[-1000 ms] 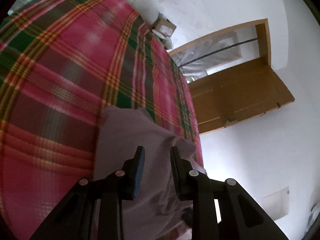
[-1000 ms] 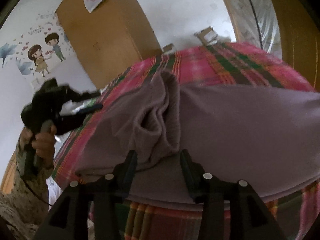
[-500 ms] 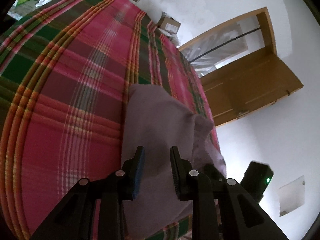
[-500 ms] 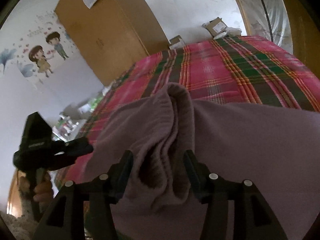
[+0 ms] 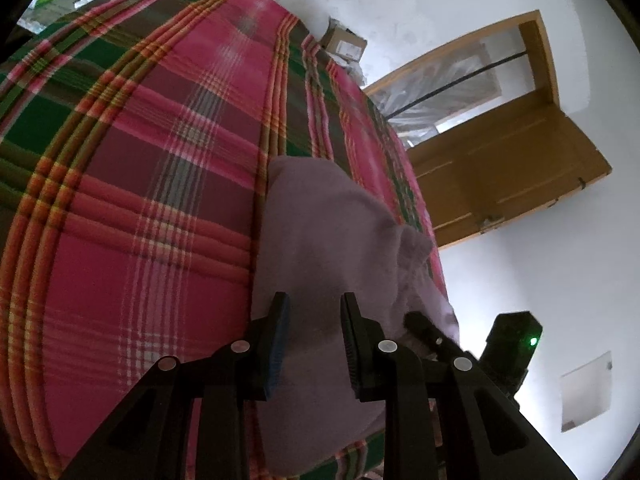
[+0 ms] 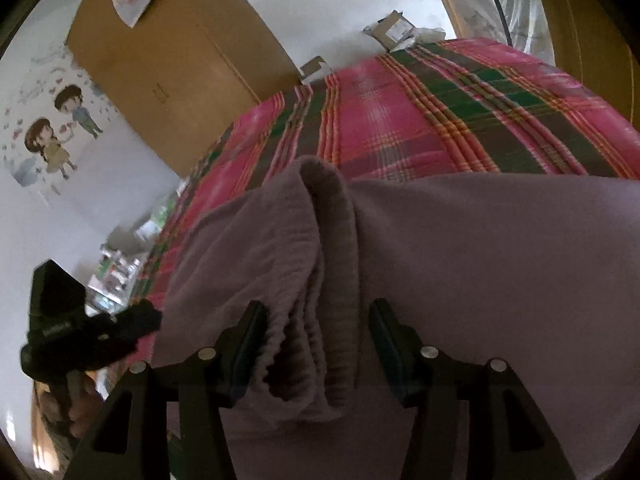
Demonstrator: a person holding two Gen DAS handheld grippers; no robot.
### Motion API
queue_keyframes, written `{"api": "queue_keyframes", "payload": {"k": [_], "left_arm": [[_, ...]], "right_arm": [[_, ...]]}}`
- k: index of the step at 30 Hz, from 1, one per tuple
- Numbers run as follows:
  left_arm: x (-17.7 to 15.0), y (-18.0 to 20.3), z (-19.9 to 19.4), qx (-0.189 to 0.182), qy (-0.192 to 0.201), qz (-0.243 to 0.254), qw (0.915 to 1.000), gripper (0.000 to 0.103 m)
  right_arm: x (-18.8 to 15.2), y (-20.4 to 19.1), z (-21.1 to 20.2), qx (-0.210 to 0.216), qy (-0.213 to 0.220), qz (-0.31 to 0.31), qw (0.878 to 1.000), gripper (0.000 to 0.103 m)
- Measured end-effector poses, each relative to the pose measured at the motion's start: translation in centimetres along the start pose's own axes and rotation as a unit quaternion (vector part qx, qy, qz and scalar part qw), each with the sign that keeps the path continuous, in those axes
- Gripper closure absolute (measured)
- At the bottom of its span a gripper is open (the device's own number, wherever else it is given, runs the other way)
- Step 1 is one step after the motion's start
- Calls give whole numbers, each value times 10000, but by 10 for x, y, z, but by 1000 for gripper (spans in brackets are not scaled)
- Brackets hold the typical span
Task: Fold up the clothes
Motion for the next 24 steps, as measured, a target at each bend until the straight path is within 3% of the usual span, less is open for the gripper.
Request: {"api": "queue_keyframes", "payload": {"k": [3, 8, 12, 18, 24], "left_arm": [[0, 1, 2, 20, -28, 5, 10000, 77], [2, 2, 5, 75, -27, 4, 10000, 77], [1, 4, 7, 119, -44, 43, 9999, 77], [2, 5, 5, 92, -15, 60, 9999, 77], [-1, 5, 10, 124, -114, 135, 9998, 77]], "right_arm": [[0, -6, 5, -7, -59, -114, 9999, 48], [-1, -4, 0, 159, -44, -10, 9999, 74], [1, -12, -14, 315, 102, -49, 9994, 83], [3, -22, -45, 517, 332, 217, 9979, 84], [-19, -14, -44, 40, 247, 368, 9990, 84]]}}
Point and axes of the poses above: each gripper's, at about its wrist camera, not at the fingertips, and z roughly the way its jaws point, y to its right, x to its top, the point moved 3 cm from there along z, roughly the way its jaws point, and after that the axes turned 6 degrees about -z, right-handed, at the moved point
